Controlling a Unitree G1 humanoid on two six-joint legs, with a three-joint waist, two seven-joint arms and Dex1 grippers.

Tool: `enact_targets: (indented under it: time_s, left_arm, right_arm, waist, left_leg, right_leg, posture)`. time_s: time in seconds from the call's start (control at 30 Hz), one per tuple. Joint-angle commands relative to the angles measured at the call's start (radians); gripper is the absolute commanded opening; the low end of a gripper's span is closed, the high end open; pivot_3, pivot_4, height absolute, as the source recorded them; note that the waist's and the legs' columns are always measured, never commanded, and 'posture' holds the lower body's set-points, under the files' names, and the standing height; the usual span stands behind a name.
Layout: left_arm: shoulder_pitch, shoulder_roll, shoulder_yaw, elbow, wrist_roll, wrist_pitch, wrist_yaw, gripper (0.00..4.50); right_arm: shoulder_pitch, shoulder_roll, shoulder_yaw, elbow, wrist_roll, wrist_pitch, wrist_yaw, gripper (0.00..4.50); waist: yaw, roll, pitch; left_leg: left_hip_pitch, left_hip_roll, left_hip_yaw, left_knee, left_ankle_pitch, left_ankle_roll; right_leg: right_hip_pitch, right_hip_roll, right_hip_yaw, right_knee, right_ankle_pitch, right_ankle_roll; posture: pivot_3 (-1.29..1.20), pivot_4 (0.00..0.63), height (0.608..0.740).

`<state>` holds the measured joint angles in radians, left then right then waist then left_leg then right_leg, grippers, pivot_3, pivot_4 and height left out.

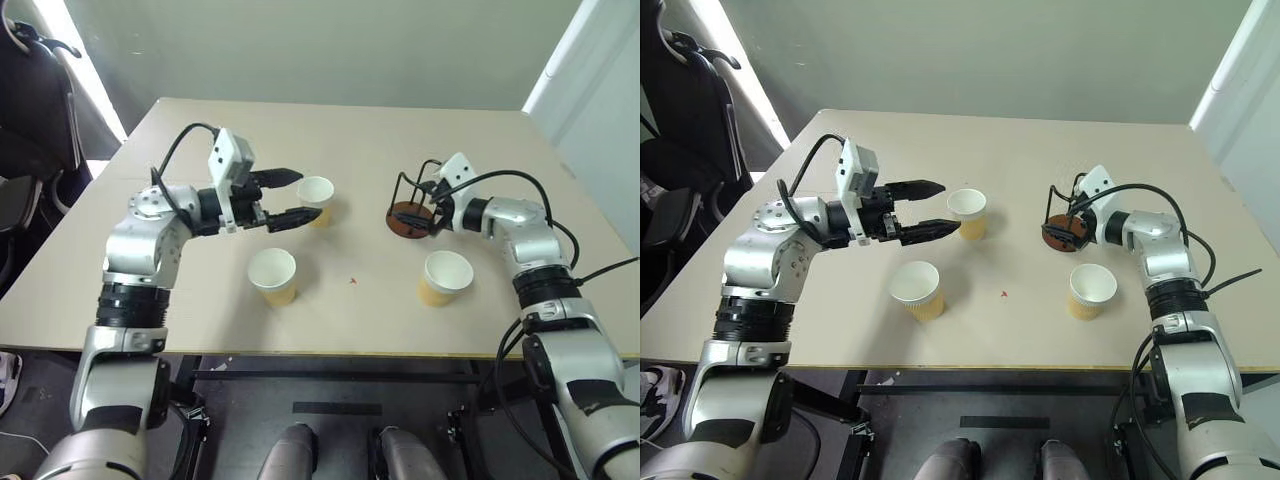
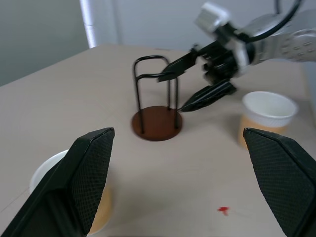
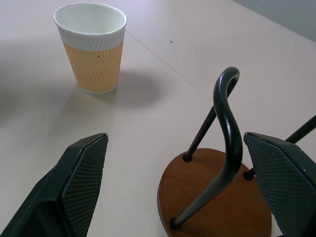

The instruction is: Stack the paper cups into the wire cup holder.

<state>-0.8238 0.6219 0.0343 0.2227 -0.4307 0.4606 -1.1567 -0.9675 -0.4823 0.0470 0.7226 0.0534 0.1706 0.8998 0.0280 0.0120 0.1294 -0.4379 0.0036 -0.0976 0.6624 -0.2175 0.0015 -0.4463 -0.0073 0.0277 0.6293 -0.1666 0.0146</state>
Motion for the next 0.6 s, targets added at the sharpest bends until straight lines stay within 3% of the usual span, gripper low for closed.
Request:
enact_targets:
  time_s: [0.03, 0.27, 0.3, 0.37, 0.6]
  left_arm:
    - [-0.041, 0.041, 0.003, -0.021, -0.01, 0.019, -0.039, 4.5]
    - [-0.068, 0.068, -0.025, 0.013, 0.025, 0.003, -0.071, 4.5]
    - [-0.068, 0.069, -0.026, 0.014, 0.027, 0.003, -0.073, 4.5]
    - [-0.067, 0.07, -0.029, 0.012, 0.03, 0.003, -0.075, 4.5]
    - [-0.064, 0.076, -0.031, 0.008, 0.032, 0.006, -0.08, 4.5]
  right_arm:
    - [-0.033, -0.009, -0.006, 0.006, -0.004, -0.028, -0.005, 4.48]
    - [-0.022, -0.001, -0.02, 0.017, 0.005, -0.027, -0.01, 4.48]
    - [-0.02, 0.004, -0.02, 0.022, 0.005, -0.028, -0.018, 4.31]
    - [-0.014, 0.011, -0.018, 0.026, 0.005, -0.026, -0.022, 3.93]
    - [-0.022, 0.015, -0.005, 0.021, 0.015, 0.004, 0.04, 1.48]
  waist:
    - [-0.001, 0.0, 0.0]
    - [-0.001, 0.0, 0.0]
    - [-0.001, 0.0, 0.0]
    - [-0.002, 0.0, 0.0]
    - [-0.001, 0.0, 0.0]
  left_leg:
    - [0.0, 0.0, 0.0, 0.0, 0.0, 0.0]
    - [0.0, 0.0, 0.0, 0.0, 0.0, 0.0]
    - [0.0, 0.0, 0.0, 0.0, 0.0, 0.0]
    - [0.0, 0.0, 0.0, 0.0, 0.0, 0.0]
    - [0.0, 0.0, 0.0, 0.0, 0.0, 0.0]
  right_leg:
    - [0.0, 0.0, 0.0, 0.0, 0.0, 0.0]
    - [0.0, 0.0, 0.0, 0.0, 0.0, 0.0]
    - [0.0, 0.0, 0.0, 0.0, 0.0, 0.0]
    - [0.0, 0.0, 0.0, 0.0, 0.0, 0.0]
    - [0.0, 0.0, 0.0, -0.001, 0.0, 0.0]
  posture:
    - [0.0, 0.15, 0.74]
    - [0.0, 0.15, 0.74]
    - [0.0, 0.15, 0.74]
    - [0.0, 0.15, 0.74]
    - [0.0, 0.15, 0.74]
